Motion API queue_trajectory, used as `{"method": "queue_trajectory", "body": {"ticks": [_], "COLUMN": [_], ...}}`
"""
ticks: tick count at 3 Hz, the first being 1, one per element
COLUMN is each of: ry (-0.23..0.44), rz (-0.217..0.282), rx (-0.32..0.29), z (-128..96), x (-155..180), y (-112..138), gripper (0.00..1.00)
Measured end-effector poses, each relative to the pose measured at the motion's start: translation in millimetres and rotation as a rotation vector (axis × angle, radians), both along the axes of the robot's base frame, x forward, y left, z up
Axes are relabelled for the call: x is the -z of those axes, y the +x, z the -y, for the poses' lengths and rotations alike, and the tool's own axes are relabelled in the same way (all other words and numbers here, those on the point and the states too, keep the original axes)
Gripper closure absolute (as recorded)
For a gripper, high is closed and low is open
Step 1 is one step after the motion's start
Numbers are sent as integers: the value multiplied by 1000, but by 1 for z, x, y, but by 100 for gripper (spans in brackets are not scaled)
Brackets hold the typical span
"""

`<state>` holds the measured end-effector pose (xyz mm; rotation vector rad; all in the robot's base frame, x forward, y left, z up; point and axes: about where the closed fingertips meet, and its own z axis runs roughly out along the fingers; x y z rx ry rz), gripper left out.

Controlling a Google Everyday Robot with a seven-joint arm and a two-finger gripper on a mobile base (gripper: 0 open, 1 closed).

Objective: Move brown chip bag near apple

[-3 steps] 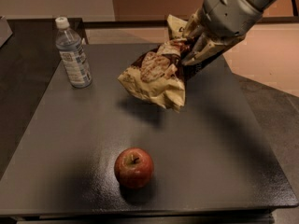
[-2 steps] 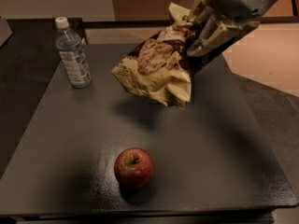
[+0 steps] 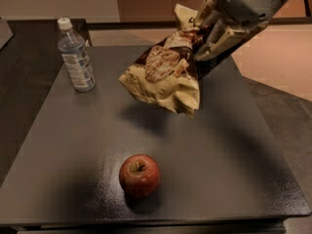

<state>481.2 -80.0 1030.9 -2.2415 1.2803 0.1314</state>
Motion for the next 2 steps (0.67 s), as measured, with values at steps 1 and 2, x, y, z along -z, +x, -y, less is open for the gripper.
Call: {"method": "queue_trajectory", "body": {"ticks": [1,2], "ry": [-30,-36], "rz": [26,38], "rx": [-32,-66], "z": [2,6], "x": [10,18], "y": [0,-6], "gripper": [100,100]}}
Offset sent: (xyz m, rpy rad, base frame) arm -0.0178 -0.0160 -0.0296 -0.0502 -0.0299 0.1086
